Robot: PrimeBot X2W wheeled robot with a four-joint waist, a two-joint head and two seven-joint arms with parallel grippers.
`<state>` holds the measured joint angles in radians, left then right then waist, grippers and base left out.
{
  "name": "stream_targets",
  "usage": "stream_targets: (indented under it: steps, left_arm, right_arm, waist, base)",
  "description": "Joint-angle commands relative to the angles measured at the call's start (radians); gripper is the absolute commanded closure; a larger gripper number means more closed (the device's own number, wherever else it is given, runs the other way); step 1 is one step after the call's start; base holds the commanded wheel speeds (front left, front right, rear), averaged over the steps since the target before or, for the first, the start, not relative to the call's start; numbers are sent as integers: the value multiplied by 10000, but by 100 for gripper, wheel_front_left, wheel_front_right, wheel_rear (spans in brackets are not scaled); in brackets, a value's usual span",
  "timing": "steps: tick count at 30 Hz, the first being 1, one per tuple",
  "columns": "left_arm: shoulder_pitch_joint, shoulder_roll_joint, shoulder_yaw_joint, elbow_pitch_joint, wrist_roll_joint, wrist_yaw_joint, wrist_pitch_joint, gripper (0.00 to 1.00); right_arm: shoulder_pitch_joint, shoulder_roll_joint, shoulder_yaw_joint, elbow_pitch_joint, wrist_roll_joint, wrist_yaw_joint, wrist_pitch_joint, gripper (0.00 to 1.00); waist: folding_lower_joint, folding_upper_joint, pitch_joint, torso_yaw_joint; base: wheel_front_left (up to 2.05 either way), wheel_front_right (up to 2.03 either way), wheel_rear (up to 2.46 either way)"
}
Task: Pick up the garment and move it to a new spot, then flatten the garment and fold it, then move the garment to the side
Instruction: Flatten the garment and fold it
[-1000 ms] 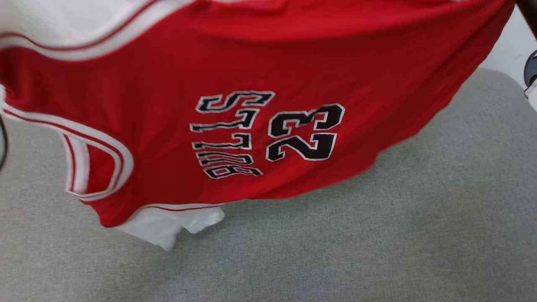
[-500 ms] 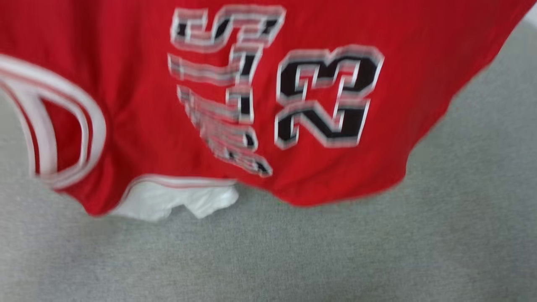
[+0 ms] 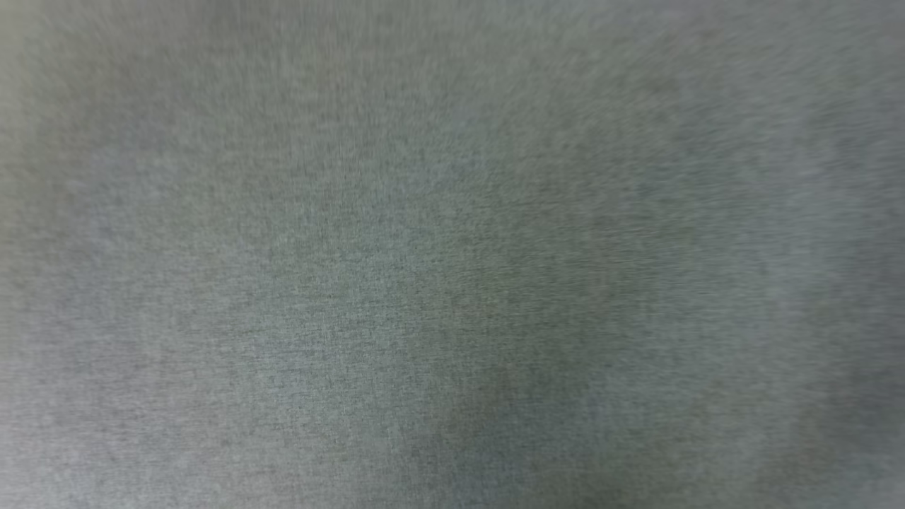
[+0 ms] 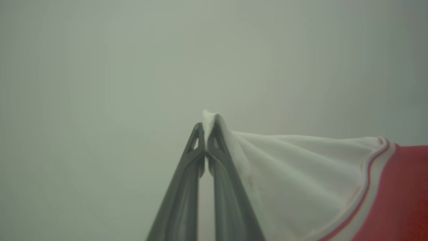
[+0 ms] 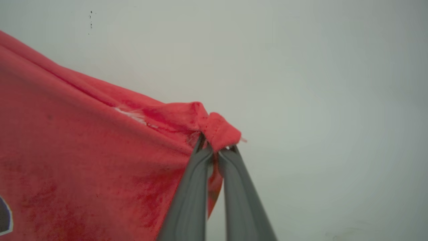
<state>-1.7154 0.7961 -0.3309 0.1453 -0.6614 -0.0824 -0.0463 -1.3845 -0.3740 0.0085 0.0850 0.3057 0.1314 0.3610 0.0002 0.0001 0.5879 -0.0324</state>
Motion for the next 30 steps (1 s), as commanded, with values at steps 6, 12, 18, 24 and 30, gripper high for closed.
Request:
stream_targets:
  steps: [6, 12, 18, 24, 30]
  left_arm:
    - [-1760, -1019, -508, 2597, 507, -264, -1346, 100]
    - [-1219, -1512, -772, 3896, 451, -399, -2035, 100]
    - [831, -2136, -744, 3864, 285, -458, -2200, 100]
    - [4371, -2631, -1032, 2716, 264, -476, -2197, 100]
    - [7919, -2618, -1355, 1968, -92, -467, -2199, 100]
  right_arm:
    - [-1900, 240, 4, 2274, -1358, -16, -1569, 100]
    - [-1863, 628, -6, 3541, -1722, -16, -2552, 100]
    - [-558, 766, 309, 4648, -1609, -13, -3574, 100]
    - [1646, 717, 870, 5309, -1051, -13, -4210, 100]
    - [4362, 388, 1561, 5452, -234, -13, -4377, 100]
  waist:
    - [-2, -1, 1470, 657]
    - [-2, -1, 1714, 932]
    - [-2, -1, 1504, 1171]
    - [-2, -1, 526, 1345]
    - [-2, -1, -856, 1468]
  base:
    - [0, 0, 0]
    - [0, 0, 0]
    - [0, 0, 0]
    - [0, 0, 0]
    - [0, 0, 0]
